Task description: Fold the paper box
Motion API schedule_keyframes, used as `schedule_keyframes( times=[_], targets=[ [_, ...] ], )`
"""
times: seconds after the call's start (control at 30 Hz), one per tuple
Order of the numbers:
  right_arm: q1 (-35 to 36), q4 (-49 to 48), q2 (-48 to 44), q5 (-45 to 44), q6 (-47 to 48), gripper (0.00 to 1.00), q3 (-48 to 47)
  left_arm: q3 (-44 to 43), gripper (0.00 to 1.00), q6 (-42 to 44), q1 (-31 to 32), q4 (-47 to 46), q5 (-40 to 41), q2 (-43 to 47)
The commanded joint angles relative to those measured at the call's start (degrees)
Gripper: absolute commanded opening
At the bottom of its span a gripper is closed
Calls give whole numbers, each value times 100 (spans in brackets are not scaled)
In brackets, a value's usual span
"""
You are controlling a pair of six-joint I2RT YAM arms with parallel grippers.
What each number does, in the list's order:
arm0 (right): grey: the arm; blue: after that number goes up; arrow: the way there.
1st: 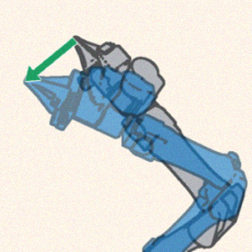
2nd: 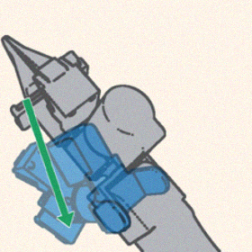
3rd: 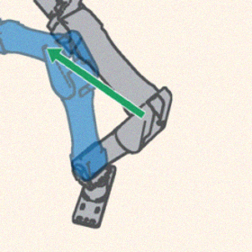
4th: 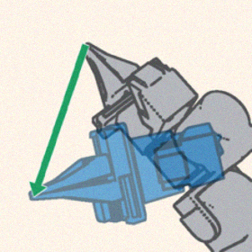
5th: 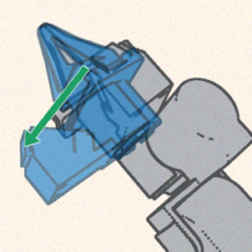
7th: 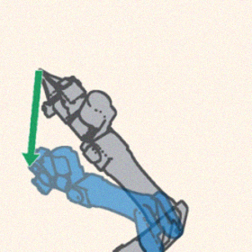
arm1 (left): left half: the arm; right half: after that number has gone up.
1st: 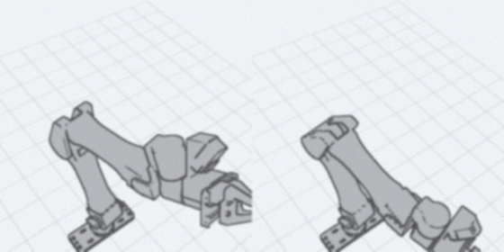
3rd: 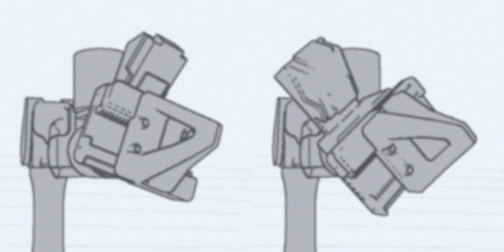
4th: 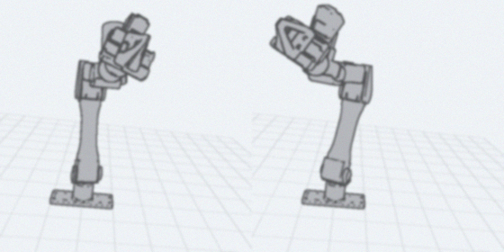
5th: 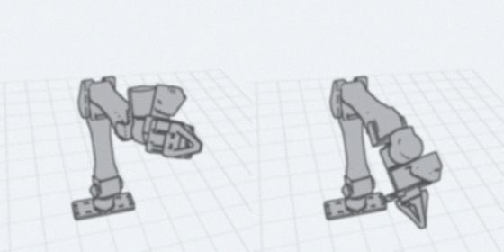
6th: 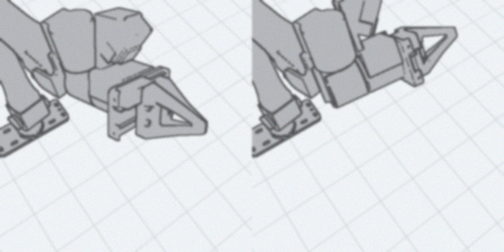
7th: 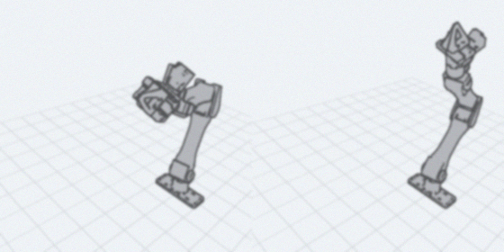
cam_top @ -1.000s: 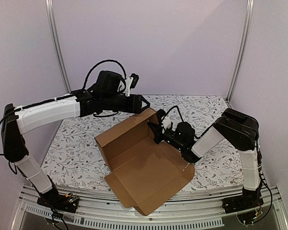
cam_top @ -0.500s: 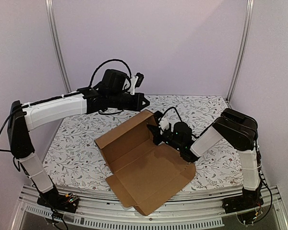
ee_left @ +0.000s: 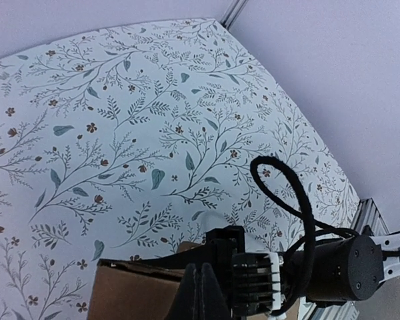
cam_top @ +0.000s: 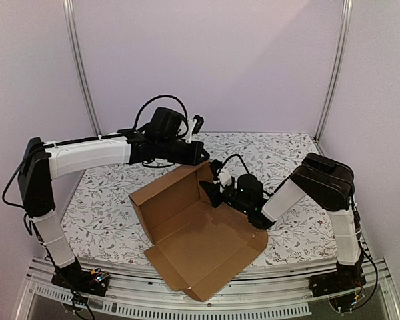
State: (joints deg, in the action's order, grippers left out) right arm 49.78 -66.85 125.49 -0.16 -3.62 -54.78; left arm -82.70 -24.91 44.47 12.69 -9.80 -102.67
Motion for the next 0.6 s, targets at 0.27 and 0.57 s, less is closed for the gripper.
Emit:
schedule_keyframes(
  times=[0.27, 0.57],
  targets=[
    [41, -335, 281, -618, -227, 23, 186, 584, 0, -165, 127, -80, 68, -183],
    [43, -640, 329, -755, -192, 24, 178, 668, 0, -231, 174, -99, 67, -209]
  ],
)
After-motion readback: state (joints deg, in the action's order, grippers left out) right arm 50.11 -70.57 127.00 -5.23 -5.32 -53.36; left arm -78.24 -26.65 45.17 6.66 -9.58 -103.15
